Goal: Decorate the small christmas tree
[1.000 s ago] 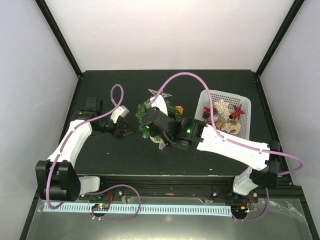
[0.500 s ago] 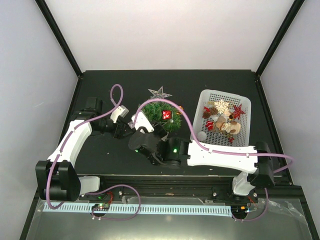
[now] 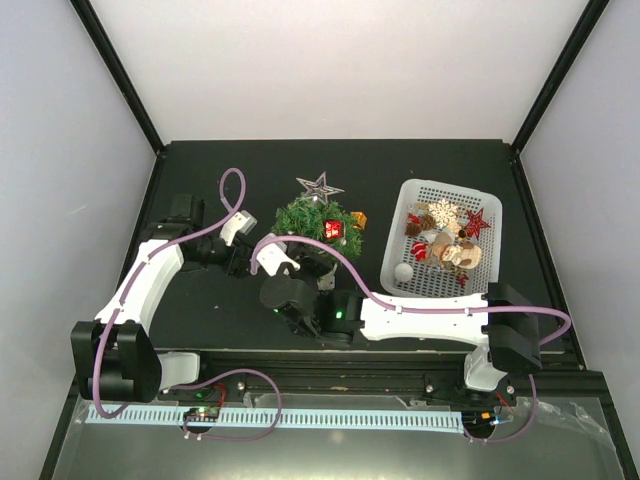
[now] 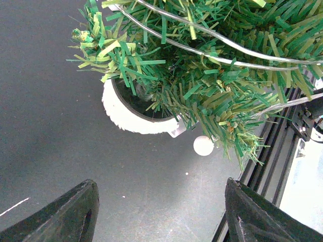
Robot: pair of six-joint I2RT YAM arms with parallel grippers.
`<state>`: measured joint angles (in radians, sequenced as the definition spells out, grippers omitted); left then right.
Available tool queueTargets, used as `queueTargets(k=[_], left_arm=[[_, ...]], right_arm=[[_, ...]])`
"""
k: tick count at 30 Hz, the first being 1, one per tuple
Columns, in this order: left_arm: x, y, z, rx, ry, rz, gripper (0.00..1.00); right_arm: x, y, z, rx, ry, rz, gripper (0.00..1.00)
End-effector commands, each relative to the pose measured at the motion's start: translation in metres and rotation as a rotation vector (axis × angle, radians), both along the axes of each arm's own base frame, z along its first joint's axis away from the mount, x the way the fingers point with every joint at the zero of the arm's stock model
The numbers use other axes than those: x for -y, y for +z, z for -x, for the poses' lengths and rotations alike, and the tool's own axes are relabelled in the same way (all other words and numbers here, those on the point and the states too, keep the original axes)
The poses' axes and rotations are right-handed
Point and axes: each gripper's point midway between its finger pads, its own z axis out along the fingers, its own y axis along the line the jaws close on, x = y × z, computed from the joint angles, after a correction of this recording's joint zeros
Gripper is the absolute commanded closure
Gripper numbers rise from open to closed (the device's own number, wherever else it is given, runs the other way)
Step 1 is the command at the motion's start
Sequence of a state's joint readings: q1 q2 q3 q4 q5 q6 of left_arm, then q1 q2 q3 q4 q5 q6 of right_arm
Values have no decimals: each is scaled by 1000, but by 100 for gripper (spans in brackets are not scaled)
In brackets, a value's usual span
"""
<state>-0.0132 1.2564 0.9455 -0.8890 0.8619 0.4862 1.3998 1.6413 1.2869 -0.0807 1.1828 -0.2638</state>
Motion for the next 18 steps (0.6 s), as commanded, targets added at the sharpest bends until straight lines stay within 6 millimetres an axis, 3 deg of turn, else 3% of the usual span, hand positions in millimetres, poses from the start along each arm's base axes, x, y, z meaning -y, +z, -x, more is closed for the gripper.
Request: queueTargets(k=[1,11,18], left_arm=[[2,7,-2,21,-6,31,31],[2,8,-2,24,-9,36,31],[2,8,-2,20,-10,40,31]], right_arm=[[4,16,-9,58,-47,-36,90],[18,11,-35,5,-68,-100,89],[20,-8,-41,-46,-78,-113,89]])
